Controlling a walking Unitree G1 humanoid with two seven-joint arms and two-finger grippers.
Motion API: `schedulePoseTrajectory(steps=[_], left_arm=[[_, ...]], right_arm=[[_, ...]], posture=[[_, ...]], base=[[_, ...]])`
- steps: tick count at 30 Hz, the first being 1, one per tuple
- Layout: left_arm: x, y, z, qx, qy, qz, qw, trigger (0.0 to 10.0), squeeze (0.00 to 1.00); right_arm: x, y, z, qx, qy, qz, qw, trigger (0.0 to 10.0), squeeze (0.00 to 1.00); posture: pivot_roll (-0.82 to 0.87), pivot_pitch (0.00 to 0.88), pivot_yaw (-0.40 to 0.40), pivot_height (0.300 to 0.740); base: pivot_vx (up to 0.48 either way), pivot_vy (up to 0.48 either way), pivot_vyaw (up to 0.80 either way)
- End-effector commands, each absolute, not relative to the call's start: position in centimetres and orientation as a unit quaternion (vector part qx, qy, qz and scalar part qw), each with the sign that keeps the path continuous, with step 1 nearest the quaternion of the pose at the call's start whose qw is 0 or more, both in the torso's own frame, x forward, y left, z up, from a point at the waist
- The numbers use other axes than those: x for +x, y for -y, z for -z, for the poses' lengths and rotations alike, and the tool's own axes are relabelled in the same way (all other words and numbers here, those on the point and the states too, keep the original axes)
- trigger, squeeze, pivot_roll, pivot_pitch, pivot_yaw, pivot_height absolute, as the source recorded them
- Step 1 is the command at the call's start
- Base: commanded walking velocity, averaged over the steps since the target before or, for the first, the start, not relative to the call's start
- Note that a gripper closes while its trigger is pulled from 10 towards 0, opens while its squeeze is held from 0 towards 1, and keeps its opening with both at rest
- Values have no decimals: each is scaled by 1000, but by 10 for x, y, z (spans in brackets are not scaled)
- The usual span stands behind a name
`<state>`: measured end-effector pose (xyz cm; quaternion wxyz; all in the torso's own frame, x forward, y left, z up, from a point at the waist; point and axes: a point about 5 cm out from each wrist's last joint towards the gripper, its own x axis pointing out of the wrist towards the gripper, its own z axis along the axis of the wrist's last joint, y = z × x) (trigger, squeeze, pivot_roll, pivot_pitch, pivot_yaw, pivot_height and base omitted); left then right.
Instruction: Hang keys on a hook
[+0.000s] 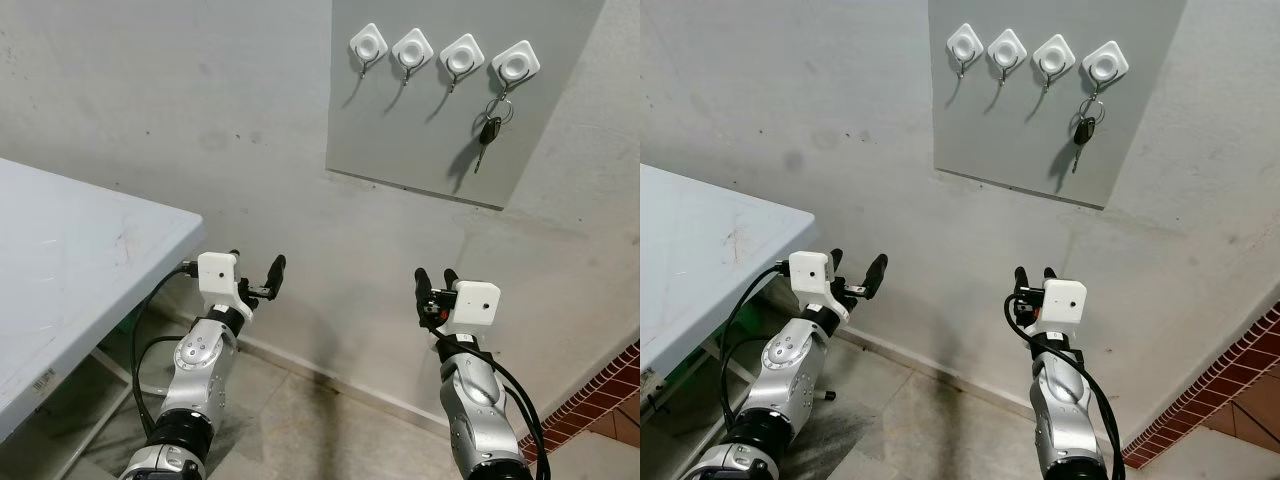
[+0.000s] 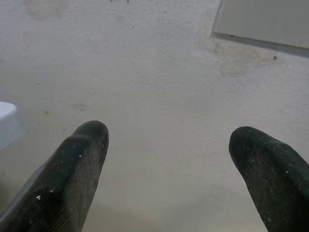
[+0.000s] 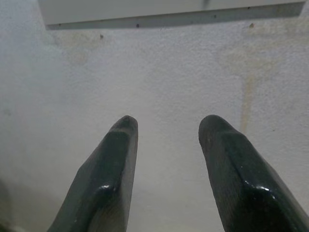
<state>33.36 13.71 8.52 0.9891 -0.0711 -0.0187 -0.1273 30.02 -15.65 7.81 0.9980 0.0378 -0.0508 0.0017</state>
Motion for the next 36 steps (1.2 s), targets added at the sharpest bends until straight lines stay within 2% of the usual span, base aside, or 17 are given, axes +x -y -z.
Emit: schedulePoseTrajectory(steps=[1,12,19,36], left_arm=[[337,-136,-89,-66,22,131,989,10000,0],[347,-114,-96,-69,16,174,982,10000,0],[350,-108,-98,-70,17,184,980,10000,0],[348,-129,-98,-68,35,140,987,10000,0]], right_arm=[[300,160,-82,37,57,6,998,10000,0],[287,176,-80,33,65,50,996,10000,0],[283,178,-80,33,64,56,996,10000,0],[297,163,-82,36,52,13,998,10000,0]], posture=[[-55,0,33,740],[-156,0,97,740],[-166,0,98,740],[-57,0,22,740]], base=[[0,0,0],[0,0,0],[0,0,0],[0,0,0]])
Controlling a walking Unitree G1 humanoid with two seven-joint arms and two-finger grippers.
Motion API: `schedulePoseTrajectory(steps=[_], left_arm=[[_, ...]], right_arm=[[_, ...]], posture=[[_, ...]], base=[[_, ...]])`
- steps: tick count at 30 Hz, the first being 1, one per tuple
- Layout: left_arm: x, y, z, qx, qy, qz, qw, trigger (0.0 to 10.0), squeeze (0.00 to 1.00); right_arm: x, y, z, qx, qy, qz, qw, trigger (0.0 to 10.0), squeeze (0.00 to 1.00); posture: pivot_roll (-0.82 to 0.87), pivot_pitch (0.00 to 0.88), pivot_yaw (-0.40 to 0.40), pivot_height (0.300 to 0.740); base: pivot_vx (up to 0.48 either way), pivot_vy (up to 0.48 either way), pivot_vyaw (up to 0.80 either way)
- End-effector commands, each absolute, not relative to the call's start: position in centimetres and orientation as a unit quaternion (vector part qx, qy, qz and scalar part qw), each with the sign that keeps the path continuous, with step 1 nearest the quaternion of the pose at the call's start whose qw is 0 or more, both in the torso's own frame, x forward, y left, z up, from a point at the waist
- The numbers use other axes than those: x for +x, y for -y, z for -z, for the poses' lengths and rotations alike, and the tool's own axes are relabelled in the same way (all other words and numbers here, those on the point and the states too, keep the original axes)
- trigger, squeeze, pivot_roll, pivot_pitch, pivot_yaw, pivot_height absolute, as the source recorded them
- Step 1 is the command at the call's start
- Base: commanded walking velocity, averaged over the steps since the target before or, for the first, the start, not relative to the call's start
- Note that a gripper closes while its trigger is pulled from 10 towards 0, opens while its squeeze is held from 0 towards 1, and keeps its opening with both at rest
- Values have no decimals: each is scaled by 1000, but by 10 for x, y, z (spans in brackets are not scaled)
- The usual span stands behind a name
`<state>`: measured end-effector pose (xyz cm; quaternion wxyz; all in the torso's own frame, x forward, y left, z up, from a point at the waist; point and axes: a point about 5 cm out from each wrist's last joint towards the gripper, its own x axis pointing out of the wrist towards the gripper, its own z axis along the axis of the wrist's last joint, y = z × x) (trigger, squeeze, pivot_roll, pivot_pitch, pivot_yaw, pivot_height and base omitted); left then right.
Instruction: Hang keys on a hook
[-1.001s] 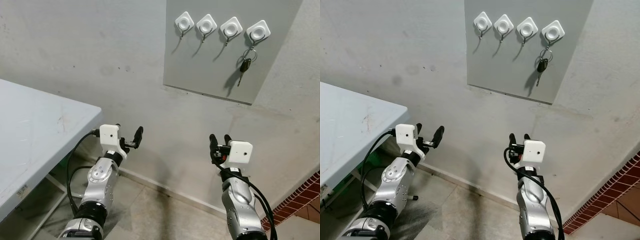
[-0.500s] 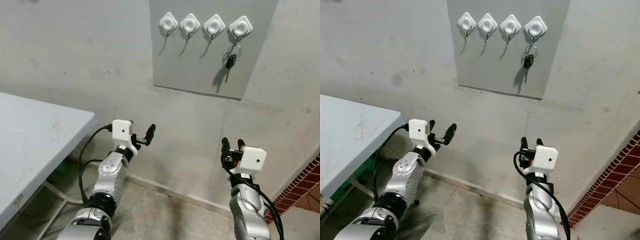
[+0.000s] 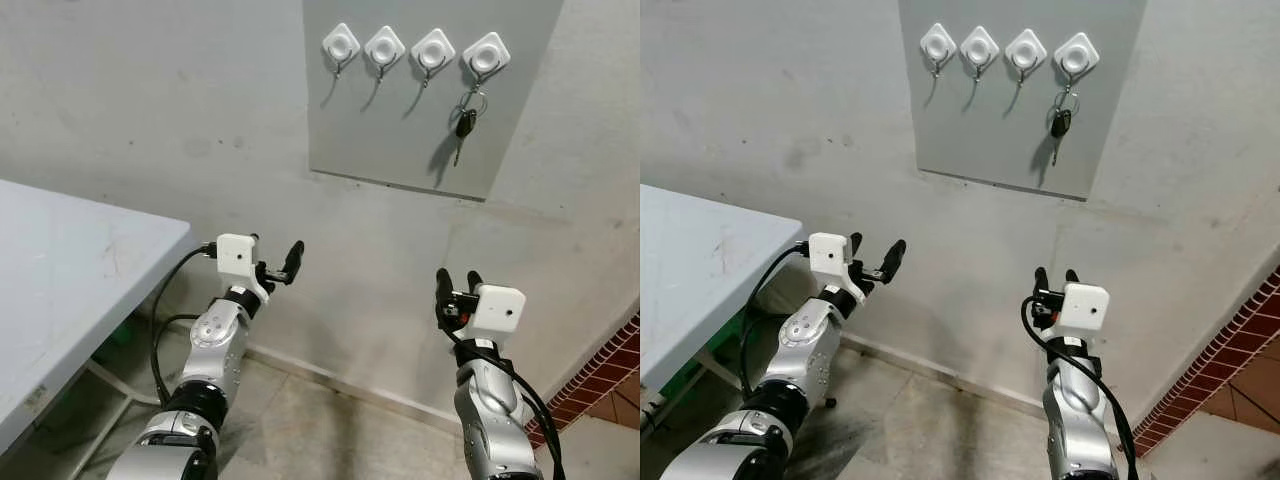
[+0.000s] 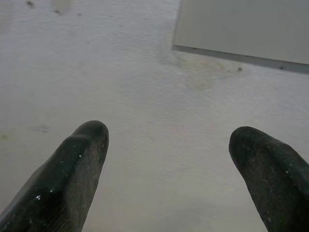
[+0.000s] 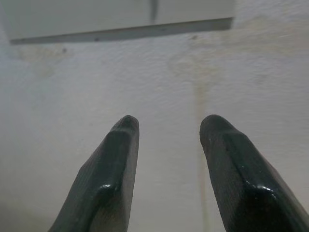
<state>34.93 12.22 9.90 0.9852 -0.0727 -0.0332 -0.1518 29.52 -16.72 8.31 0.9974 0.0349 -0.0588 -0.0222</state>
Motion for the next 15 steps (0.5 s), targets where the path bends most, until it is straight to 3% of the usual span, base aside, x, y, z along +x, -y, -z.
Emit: schedulePoseTrajectory(steps=[1,15], left_arm=[[348,-130,-98,-68,37,138,987,10000,0],[347,-126,-96,-67,34,138,988,10000,0]], right_arm=[[298,161,-82,37,51,8,998,10000,0],[300,160,-81,37,47,1,998,10000,0]], posture=[[-55,0,20,740],[-32,0,9,740]], base=[[0,0,0],[0,0,0]])
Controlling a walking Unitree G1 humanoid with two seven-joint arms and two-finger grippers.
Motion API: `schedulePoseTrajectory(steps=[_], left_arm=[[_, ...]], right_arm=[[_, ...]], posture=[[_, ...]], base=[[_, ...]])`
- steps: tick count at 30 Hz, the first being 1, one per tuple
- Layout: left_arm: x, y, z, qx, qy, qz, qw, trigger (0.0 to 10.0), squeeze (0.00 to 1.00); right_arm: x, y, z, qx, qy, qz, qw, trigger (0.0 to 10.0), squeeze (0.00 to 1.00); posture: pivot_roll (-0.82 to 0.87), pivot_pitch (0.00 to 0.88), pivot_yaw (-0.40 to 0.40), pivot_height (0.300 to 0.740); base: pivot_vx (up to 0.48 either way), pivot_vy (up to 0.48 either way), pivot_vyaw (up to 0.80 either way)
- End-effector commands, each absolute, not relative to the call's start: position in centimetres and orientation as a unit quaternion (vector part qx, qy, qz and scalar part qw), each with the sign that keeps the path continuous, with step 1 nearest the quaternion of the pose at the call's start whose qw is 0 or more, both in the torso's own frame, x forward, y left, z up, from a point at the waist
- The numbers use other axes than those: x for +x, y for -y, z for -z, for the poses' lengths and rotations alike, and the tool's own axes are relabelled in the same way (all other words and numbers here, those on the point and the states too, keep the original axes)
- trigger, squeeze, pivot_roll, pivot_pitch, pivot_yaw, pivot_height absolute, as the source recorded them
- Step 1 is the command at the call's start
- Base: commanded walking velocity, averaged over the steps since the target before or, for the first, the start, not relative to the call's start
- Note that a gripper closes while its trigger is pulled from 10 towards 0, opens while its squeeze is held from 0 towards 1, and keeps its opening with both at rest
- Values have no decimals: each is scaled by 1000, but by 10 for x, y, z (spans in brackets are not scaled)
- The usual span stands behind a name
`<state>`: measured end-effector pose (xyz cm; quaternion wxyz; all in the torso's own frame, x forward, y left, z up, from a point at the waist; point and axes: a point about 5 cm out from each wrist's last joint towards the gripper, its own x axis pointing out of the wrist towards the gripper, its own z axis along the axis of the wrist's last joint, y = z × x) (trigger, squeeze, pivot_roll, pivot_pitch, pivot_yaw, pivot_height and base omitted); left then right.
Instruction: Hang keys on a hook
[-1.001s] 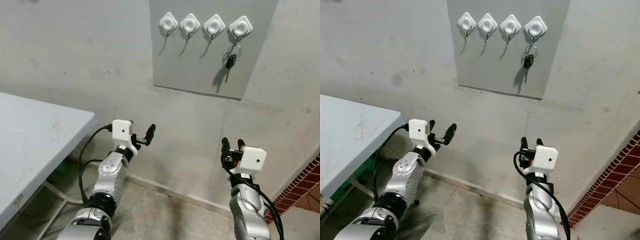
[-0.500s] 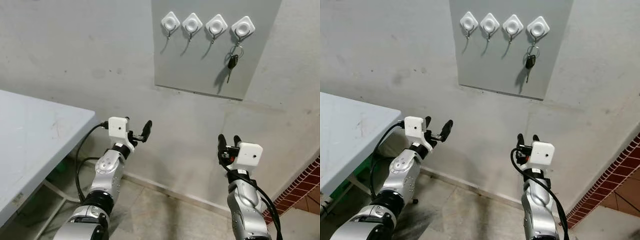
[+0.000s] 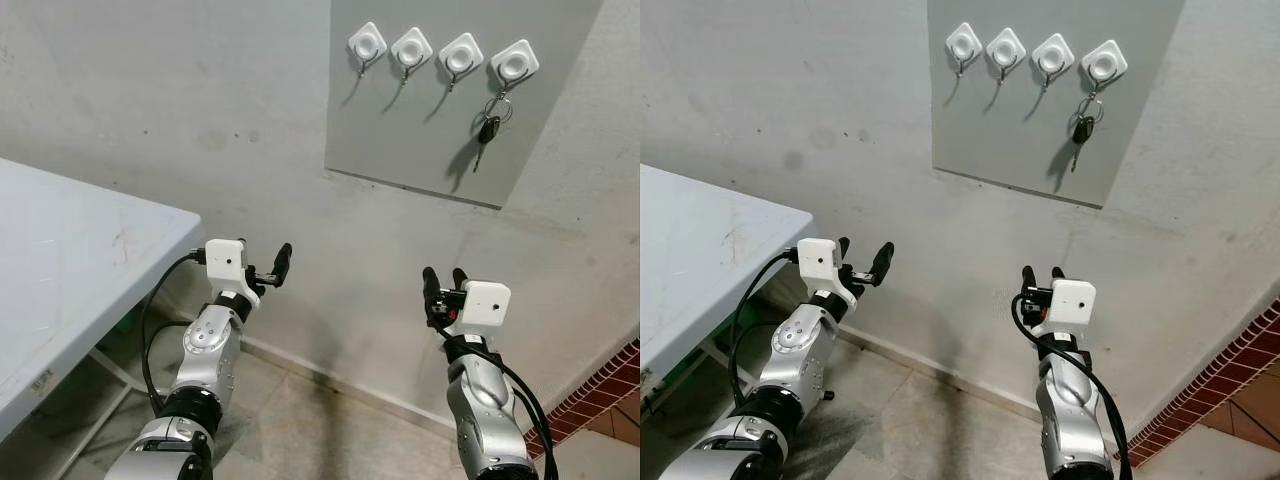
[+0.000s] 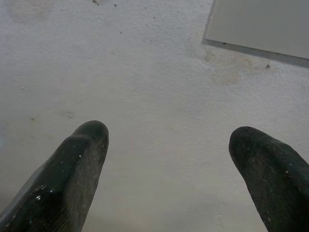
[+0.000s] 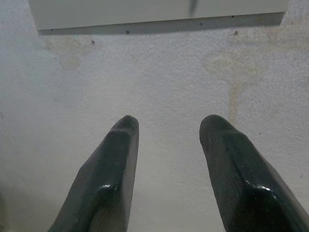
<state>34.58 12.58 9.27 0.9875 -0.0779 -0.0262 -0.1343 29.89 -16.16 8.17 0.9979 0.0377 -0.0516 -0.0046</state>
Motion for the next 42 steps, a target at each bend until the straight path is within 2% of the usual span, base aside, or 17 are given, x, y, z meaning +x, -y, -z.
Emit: schedulePoseTrajectory(steps=[1,6,23,28,35,42], left_arm=[[347,-126,-96,-67,34,138,988,10000,0],[347,-126,-96,-65,33,137,988,10000,0],[337,-131,-94,-54,53,123,989,10000,0],[326,-131,-87,-55,58,123,989,10000,0],[286,-137,-73,-70,79,115,988,10000,0],[278,-144,-66,-65,55,102,991,10000,0]], right_arm=[[300,161,-81,34,46,1,998,10000,0],[300,161,-80,19,41,0,999,10000,0],[297,167,-81,5,44,-5,999,10000,0],[290,171,-79,5,44,-8,999,10000,0],[259,181,-76,-2,45,-19,999,10000,0],[250,188,-70,-1,30,-18,999,10000,0]], posture=[[-32,0,9,740],[-31,0,7,740],[-11,0,-25,740],[-5,0,-32,740],[3,0,-45,740],[4,0,-57,740]], base=[[0,0,0],[0,0,0],[0,0,800],[0,0,800],[0,0,800],[0,0,800]])
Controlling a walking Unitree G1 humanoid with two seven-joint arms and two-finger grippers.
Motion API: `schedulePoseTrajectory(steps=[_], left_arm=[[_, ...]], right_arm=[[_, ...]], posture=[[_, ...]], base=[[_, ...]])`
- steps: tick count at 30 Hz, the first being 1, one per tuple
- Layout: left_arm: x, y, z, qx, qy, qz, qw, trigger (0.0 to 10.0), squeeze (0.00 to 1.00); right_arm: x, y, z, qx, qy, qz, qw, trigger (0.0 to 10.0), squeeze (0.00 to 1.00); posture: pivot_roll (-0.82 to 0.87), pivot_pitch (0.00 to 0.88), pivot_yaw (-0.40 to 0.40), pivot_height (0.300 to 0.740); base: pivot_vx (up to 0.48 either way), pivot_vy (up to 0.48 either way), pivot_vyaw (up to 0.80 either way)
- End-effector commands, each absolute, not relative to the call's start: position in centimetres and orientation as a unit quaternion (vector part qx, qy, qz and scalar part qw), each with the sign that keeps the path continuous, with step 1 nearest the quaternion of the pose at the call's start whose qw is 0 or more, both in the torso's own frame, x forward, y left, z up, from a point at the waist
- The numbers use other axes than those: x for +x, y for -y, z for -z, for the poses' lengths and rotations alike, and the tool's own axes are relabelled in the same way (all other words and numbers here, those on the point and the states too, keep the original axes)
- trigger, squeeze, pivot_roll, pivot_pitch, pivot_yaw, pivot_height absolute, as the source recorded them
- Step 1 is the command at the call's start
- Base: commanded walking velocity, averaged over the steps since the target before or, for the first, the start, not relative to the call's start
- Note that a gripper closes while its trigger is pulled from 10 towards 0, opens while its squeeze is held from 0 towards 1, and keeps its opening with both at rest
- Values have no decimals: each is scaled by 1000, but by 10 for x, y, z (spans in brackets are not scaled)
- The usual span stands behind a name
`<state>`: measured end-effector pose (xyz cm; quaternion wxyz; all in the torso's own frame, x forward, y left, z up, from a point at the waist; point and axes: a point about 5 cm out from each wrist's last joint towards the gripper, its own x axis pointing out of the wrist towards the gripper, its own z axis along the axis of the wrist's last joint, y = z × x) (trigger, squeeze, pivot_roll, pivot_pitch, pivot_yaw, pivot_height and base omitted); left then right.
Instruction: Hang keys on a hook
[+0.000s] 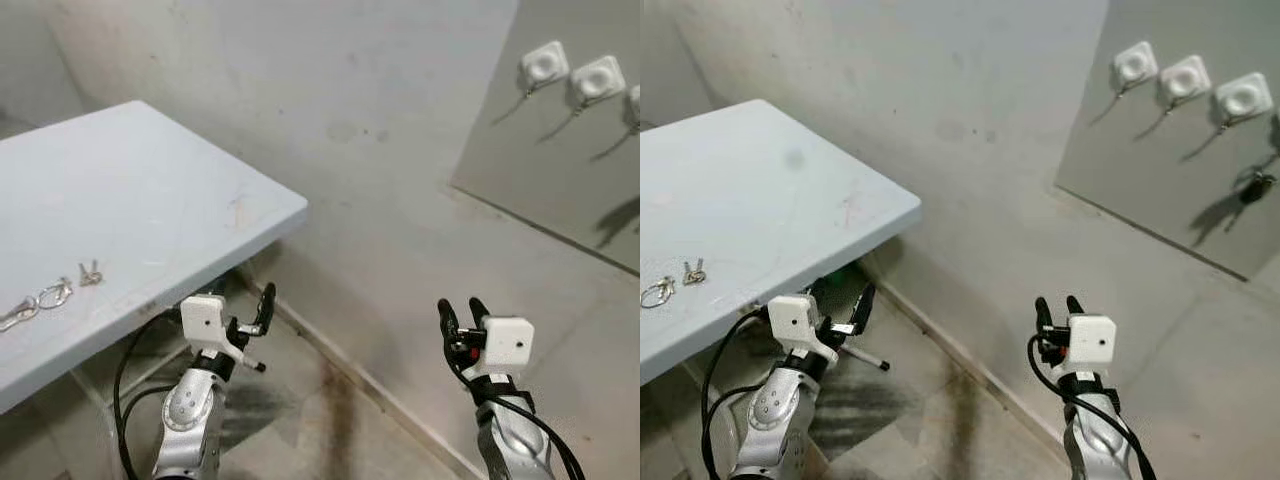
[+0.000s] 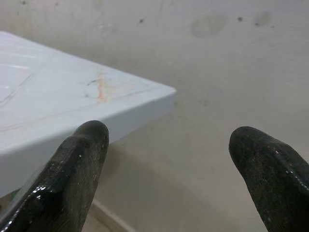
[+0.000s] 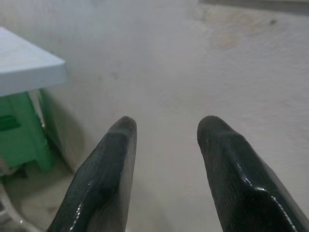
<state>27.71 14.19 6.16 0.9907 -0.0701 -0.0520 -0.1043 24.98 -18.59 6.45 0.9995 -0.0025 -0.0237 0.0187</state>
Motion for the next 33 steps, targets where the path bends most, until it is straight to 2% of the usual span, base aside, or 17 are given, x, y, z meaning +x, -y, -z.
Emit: schedulePoseTrajectory(steps=[1,33], left_arm=[[278,-144,-68,-68,56,106,991,10000,0],[285,-149,-88,-66,61,100,991,10000,0]], right_arm=[[250,188,-72,-4,33,-18,999,10000,0],[254,181,-90,6,46,-22,999,10000,0]], posture=[[5,0,-57,740],[8,15,-58,740]], base=[[0,0,800],[0,0,800]])
